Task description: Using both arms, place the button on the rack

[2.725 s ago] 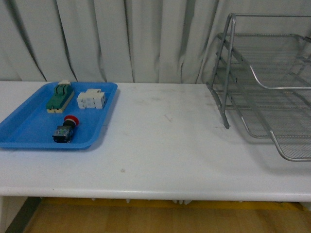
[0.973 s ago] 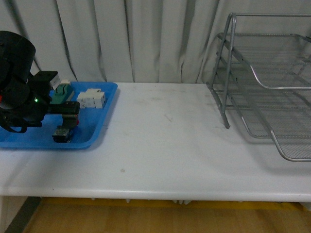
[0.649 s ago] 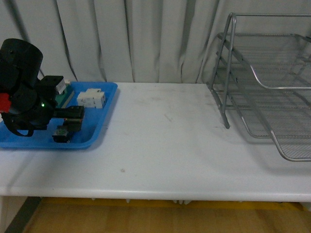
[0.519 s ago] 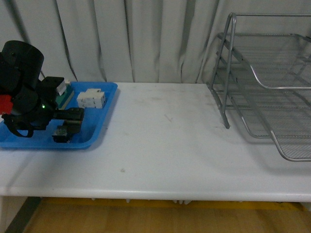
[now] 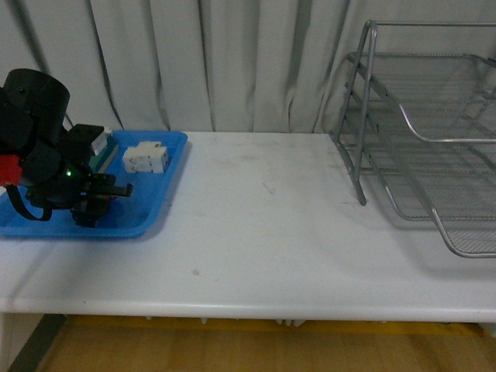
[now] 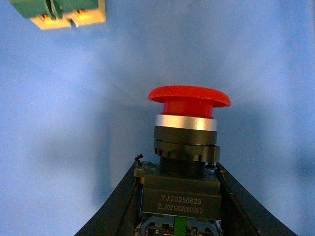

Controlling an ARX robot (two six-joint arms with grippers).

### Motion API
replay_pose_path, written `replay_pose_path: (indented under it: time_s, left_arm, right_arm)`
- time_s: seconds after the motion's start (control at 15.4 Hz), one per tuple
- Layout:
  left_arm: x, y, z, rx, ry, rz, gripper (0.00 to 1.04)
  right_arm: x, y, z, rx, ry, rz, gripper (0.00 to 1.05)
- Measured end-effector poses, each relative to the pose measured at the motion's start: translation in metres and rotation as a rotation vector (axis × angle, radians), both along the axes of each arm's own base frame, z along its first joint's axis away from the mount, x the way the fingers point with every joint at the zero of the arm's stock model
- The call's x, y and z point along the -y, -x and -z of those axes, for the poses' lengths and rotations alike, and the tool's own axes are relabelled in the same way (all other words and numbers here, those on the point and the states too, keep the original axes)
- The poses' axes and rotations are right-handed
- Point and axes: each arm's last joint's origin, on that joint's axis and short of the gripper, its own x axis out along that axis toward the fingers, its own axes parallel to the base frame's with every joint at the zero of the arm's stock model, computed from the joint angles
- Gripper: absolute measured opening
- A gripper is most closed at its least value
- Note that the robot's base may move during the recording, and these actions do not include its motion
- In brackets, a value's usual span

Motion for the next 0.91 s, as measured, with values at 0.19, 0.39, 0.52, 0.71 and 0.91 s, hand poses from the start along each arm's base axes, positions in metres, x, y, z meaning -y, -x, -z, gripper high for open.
replay_pose_path:
  time_s: [0.19, 0.39, 0.52, 0.71, 0.91]
  left_arm:
    - [-0.004, 0.016, -0.042, 0.109, 0.041, 0.001, 0.37]
    - [-0.005, 0.055, -0.11, 0.282, 0.075, 0.015, 0.37]
    - [-0.008, 0.1, -0.136, 0.347, 0.082, 0.001, 0.37]
    - [-0.011, 0.174, -0.148, 0.391, 0.085, -0.029, 0.37]
    - [-0.018, 0.222, -0.146, 0.425, 0.062, -0.08, 0.37]
  right_arm:
    - [0.0, 0.0, 0.0, 0.0, 0.0, 0.0, 0.98]
    - [0.0, 0.0, 0.0, 0.0, 0.0, 0.0, 0.98]
    - [0.0, 0.0, 0.0, 0.0, 0.0, 0.0, 0.98]
    - [0.0, 0.0, 0.0, 0.0, 0.0, 0.0, 0.98]
    - [0.0, 0.0, 0.0, 0.0, 0.0, 0.0, 0.98]
